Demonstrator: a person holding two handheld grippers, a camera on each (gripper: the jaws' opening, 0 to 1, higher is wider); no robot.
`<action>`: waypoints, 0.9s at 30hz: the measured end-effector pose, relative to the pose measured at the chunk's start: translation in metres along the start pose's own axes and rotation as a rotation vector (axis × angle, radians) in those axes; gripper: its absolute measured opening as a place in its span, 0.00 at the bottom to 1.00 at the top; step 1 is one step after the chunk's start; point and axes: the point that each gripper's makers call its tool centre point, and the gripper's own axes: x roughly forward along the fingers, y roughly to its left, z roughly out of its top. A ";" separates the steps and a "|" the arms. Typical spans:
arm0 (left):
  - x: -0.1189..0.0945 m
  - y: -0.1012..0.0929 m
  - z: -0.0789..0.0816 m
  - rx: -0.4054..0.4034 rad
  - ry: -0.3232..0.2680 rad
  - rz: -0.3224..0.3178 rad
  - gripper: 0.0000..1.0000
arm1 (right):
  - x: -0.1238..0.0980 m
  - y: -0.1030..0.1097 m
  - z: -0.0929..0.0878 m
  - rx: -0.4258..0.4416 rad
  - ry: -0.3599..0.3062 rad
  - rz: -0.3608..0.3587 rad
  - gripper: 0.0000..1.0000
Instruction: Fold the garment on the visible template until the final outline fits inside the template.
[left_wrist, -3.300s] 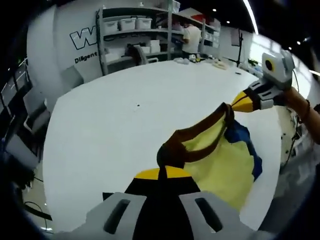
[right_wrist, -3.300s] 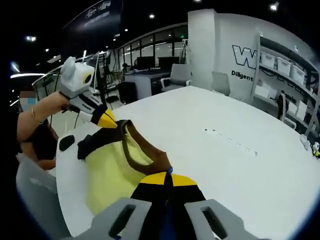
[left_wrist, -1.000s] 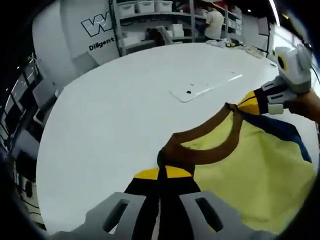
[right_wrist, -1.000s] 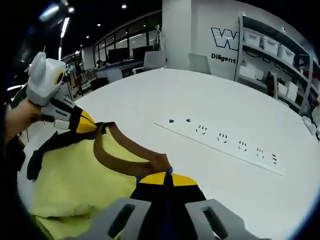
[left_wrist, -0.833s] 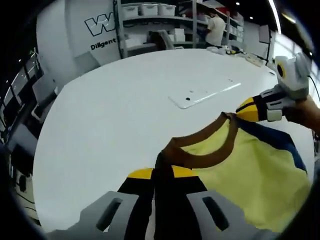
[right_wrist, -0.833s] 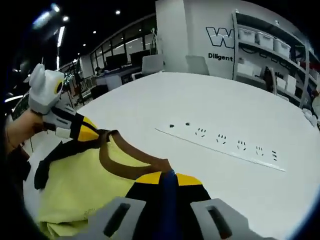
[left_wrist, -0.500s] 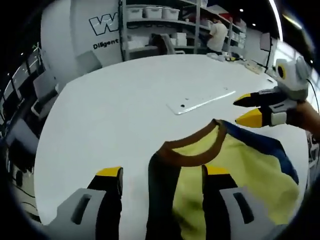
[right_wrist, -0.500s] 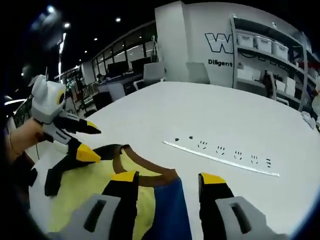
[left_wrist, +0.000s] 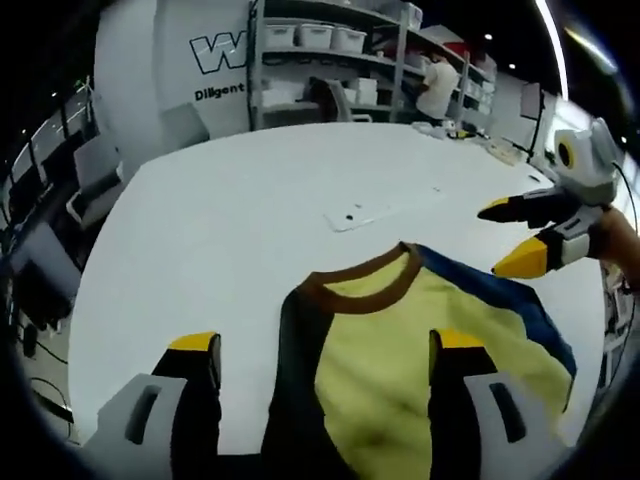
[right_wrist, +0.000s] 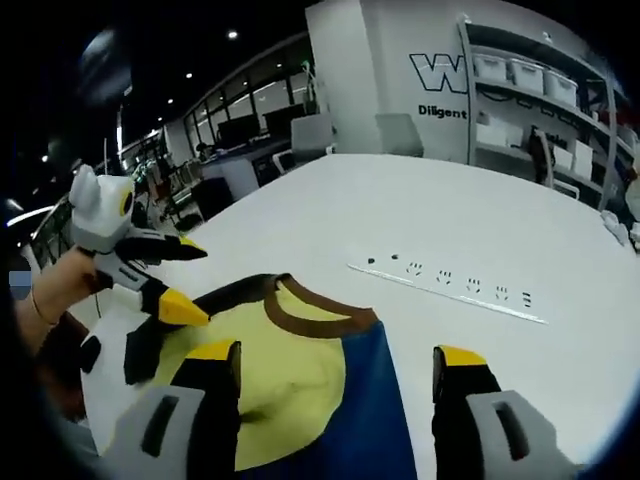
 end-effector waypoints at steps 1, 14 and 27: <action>-0.006 0.001 -0.002 -0.010 -0.006 0.017 0.80 | -0.006 0.002 -0.002 0.001 -0.005 -0.003 0.76; -0.038 -0.010 -0.022 -0.039 -0.011 0.029 0.81 | -0.044 0.030 -0.033 -0.007 0.003 0.010 0.78; -0.048 -0.007 -0.072 0.000 0.073 0.063 0.68 | -0.077 0.055 -0.060 -0.071 0.029 0.000 0.77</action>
